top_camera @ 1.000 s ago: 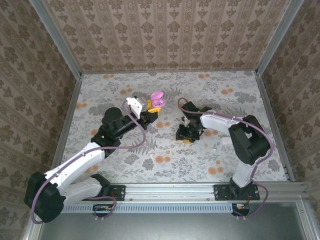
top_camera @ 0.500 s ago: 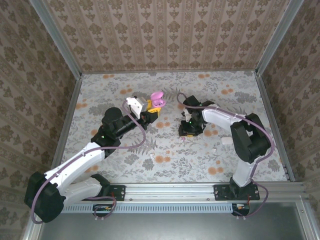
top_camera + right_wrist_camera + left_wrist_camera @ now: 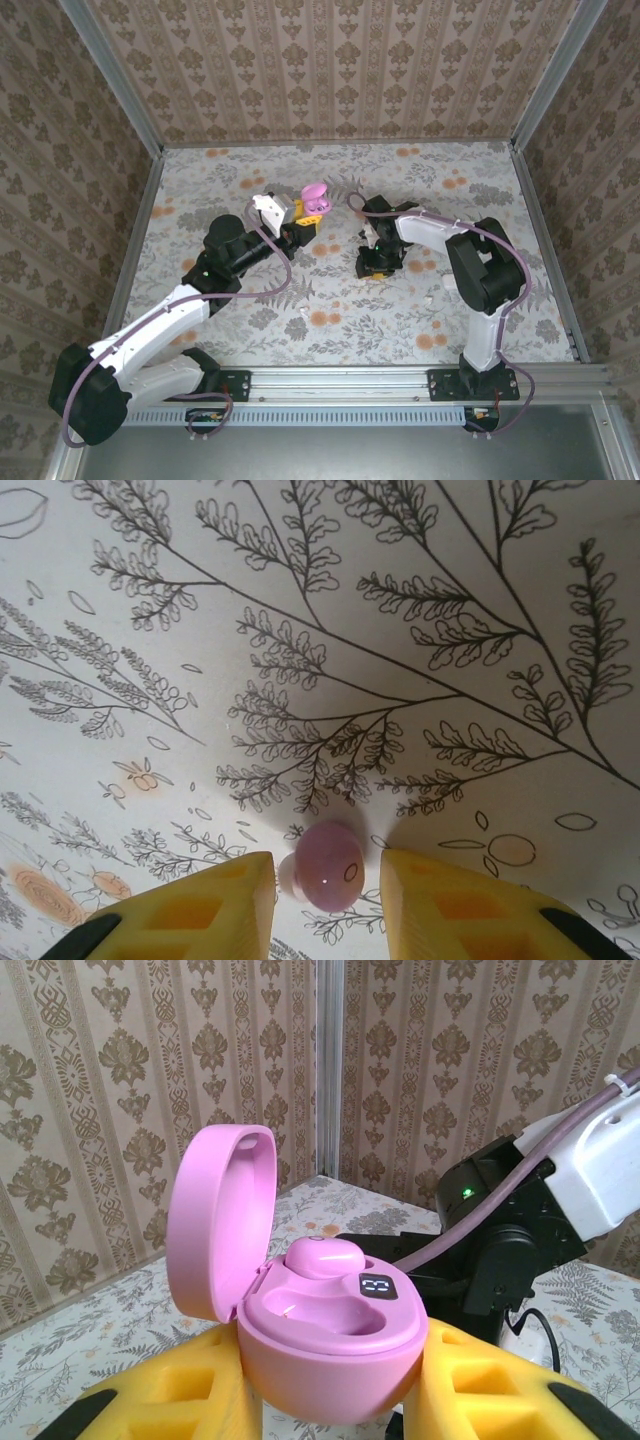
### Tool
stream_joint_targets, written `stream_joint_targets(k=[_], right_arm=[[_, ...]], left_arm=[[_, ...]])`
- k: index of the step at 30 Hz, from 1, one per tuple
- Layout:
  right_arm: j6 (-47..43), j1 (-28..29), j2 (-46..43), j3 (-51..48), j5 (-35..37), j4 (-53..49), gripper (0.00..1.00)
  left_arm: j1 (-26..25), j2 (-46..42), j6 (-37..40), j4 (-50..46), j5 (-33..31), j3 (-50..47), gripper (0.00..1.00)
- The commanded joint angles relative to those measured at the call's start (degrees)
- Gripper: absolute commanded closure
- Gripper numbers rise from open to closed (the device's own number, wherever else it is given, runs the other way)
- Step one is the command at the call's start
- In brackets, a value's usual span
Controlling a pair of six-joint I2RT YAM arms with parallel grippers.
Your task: Insert wireless bluetooth earbuds into charging case
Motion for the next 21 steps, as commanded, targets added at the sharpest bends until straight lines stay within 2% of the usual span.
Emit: stream_joint_targets(k=[1,10,21], right_arm=[[-0.8,0.4,1.6,1.2,-1.2,-1.9,0.65],[0.5,2.2,3.6,3.1,-0.6,-1.8,0.69],[2.7,3.8,5.0,5.8,5.5,-4.3,0.74]], left_arm=[[-0.4,-0.1,-0.4,1.4,-0.2,1.5,0.66],[-0.4,0.0,-0.5,1.4,0.0,1.7,0.66],[-0.6,-0.2,-0.7,1.5,0.0,1.6,0.66]])
